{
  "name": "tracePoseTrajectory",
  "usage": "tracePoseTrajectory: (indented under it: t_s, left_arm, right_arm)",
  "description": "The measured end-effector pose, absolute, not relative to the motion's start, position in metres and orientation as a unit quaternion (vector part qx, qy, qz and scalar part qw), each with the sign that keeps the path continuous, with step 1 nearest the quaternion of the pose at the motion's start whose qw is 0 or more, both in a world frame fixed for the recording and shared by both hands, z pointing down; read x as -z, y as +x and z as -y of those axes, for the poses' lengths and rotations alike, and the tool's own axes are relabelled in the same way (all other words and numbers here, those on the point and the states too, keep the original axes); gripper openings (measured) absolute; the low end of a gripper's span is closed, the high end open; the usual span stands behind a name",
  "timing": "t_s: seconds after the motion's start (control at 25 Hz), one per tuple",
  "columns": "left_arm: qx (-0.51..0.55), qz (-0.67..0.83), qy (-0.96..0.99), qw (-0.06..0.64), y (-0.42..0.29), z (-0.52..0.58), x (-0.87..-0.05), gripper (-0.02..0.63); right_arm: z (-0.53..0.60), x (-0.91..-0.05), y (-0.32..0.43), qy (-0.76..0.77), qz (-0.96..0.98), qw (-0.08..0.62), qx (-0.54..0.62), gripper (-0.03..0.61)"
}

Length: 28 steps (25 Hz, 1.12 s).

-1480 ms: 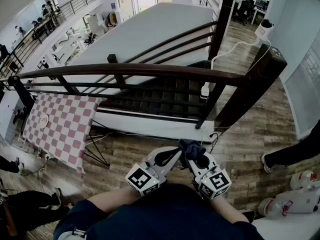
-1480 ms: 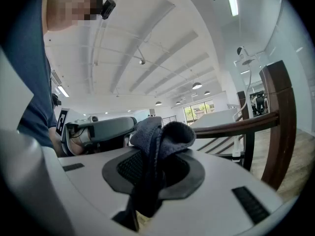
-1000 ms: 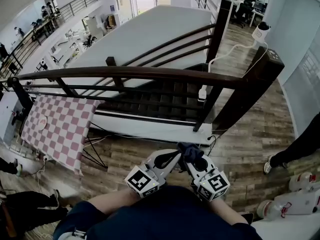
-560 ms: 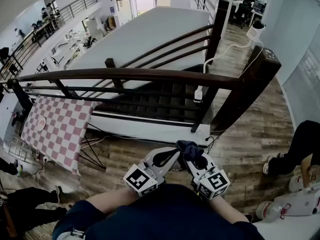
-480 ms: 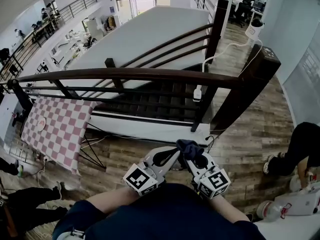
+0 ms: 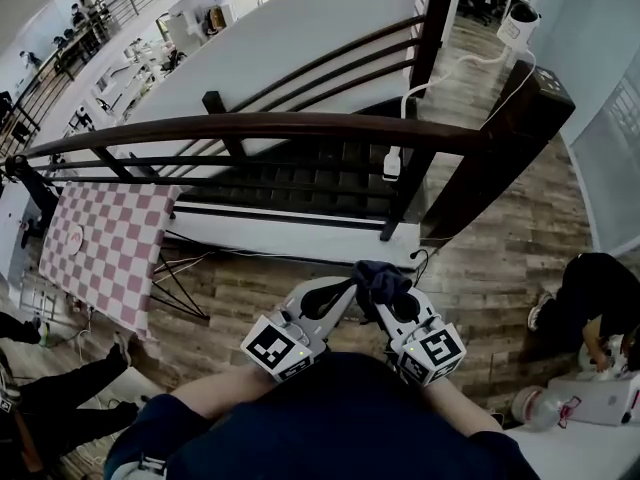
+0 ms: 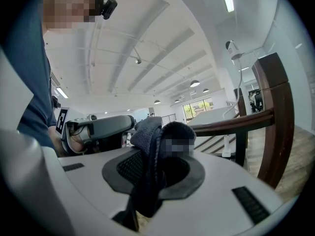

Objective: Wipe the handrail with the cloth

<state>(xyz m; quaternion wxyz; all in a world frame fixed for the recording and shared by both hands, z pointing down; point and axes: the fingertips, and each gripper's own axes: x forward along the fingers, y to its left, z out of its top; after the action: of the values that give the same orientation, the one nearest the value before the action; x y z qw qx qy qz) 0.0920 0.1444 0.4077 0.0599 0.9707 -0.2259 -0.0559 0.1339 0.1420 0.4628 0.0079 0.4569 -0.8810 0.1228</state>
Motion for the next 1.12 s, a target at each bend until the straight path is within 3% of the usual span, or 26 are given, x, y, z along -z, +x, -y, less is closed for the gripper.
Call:
tracePoseTrajectory:
  t_s: [0.56, 1.12]
  left_arm:
    - [0.089, 0.183, 0.978, 0.046, 0.033, 0.063, -0.386, -0.005]
    - [0.074, 0.176, 0.980, 0.063, 0.052, 0.137, -0.398, -0.005]
  right_arm:
    - [0.063, -0.441, 0.083, 0.514, 0.852, 0.018, -0.102, 0.089]
    - [0.146, -0.446, 0.106, 0.524, 0.844, 0.036, -0.113, 0.089]
